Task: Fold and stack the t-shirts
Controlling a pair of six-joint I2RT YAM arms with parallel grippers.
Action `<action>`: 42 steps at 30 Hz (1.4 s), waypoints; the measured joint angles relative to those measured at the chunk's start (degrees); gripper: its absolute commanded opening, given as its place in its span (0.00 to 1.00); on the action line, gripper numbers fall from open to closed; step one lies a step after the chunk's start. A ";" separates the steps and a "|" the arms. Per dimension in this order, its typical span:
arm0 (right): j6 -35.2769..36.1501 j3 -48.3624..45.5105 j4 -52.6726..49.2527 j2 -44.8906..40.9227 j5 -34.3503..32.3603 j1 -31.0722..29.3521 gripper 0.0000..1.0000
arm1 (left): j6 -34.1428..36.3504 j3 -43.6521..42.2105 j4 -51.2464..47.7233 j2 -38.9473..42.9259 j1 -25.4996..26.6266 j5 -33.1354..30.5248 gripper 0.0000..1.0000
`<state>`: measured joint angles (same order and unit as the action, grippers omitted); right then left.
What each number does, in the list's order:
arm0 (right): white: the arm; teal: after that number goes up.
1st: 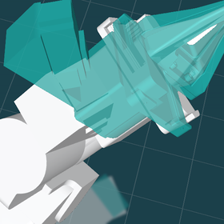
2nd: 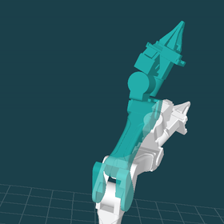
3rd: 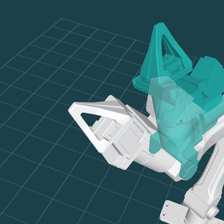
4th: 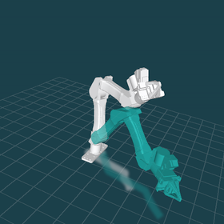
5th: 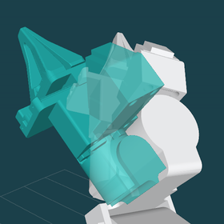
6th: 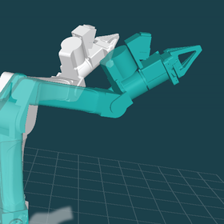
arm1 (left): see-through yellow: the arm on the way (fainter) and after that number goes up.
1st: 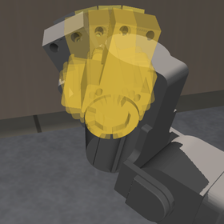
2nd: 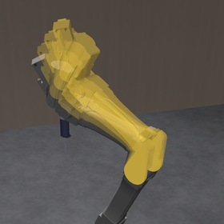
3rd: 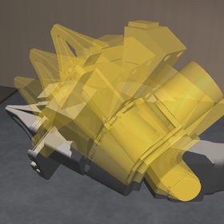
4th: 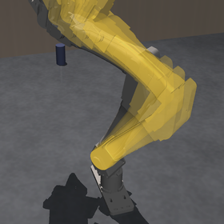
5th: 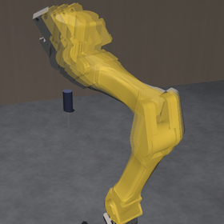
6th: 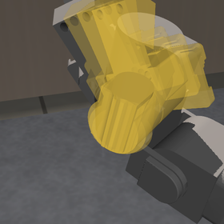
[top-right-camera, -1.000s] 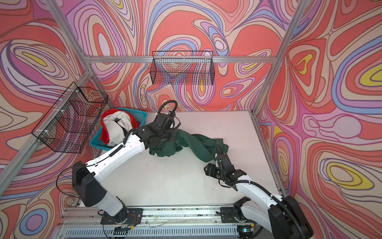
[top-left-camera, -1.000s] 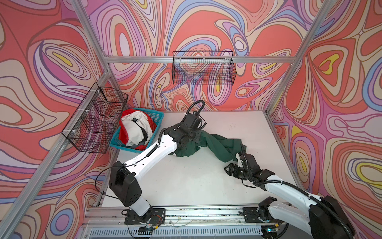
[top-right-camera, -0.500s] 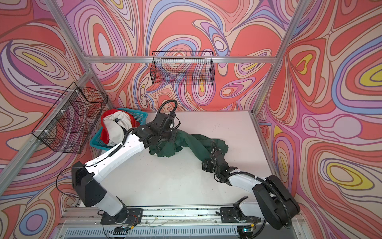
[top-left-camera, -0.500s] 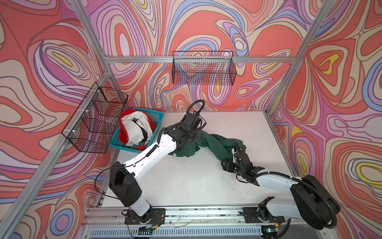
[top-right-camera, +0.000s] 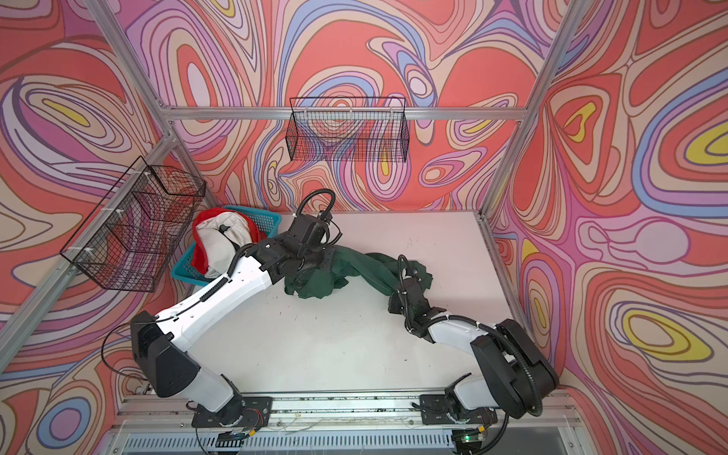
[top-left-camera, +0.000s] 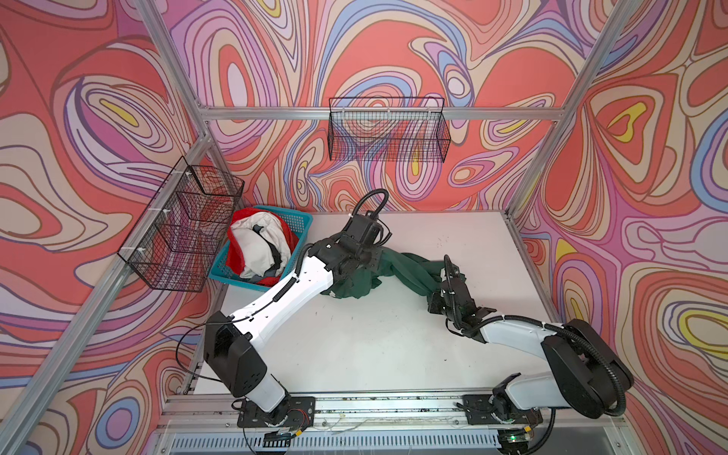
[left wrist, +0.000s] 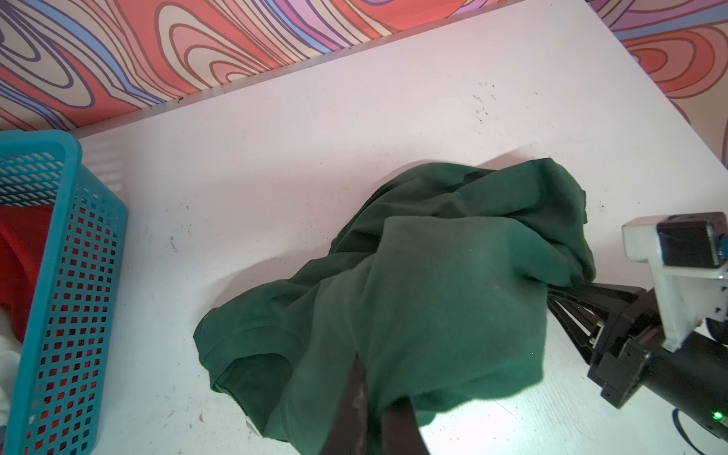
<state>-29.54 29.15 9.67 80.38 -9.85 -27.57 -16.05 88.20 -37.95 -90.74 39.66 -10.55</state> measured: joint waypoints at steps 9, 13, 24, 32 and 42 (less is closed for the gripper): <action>0.13 5.40 -12.92 -7.28 -5.81 -0.15 0.00 | 1.22 -0.61 0.11 1.40 -0.02 -2.08 0.00; 1.44 13.42 -22.40 -9.97 -6.91 -0.15 0.00 | 0.76 -6.82 1.44 8.28 -0.02 -1.36 0.00; 7.15 50.36 -48.22 -13.77 -2.67 -0.33 0.00 | -0.28 -8.13 -3.69 28.13 2.84 -3.32 0.00; 8.72 70.16 -59.47 -16.31 3.02 -1.29 0.00 | -0.28 5.77 -8.92 37.05 10.29 -4.92 0.00; 6.38 57.61 -58.90 -16.44 2.12 -0.92 0.00 | 5.35 11.78 -4.20 21.16 1.46 -7.10 0.00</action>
<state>-23.16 86.76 -49.23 63.94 -7.73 -28.49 -10.70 99.98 -42.15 -69.58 41.12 -17.65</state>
